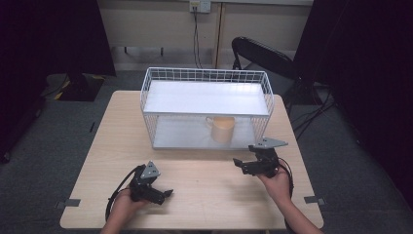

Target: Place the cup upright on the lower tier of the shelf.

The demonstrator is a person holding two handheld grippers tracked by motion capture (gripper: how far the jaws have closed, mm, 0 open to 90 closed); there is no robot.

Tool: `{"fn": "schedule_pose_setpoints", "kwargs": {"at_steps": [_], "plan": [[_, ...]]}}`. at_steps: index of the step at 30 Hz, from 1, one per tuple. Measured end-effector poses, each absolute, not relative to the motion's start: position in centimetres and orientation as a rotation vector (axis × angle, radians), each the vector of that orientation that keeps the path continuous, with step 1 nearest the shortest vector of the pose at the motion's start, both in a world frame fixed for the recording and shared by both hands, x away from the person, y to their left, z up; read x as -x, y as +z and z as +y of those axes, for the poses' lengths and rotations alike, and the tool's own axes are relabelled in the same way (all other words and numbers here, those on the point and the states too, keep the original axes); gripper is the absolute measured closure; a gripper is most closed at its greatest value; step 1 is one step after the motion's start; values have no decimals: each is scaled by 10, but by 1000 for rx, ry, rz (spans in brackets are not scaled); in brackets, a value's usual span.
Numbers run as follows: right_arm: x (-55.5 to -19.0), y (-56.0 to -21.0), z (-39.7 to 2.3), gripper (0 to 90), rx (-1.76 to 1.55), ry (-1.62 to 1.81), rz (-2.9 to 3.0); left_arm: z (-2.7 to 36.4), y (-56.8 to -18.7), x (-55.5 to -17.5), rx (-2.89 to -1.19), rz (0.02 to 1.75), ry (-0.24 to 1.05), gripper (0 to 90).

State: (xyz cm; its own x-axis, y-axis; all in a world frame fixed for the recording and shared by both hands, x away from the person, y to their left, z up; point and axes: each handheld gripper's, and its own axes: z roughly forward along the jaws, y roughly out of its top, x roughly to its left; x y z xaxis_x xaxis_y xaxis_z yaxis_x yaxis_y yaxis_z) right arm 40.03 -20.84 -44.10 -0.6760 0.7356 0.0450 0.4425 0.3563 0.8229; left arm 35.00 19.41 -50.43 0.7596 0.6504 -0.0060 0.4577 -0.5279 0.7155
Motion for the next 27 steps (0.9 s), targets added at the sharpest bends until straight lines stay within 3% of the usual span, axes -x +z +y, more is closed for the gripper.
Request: {"fn": "schedule_pose_setpoints", "kwargs": {"at_steps": [27], "plan": [[-384,-459,-237,149,-1038,1216,2338,194,-504,-350,-2222,825,339,0]]}}
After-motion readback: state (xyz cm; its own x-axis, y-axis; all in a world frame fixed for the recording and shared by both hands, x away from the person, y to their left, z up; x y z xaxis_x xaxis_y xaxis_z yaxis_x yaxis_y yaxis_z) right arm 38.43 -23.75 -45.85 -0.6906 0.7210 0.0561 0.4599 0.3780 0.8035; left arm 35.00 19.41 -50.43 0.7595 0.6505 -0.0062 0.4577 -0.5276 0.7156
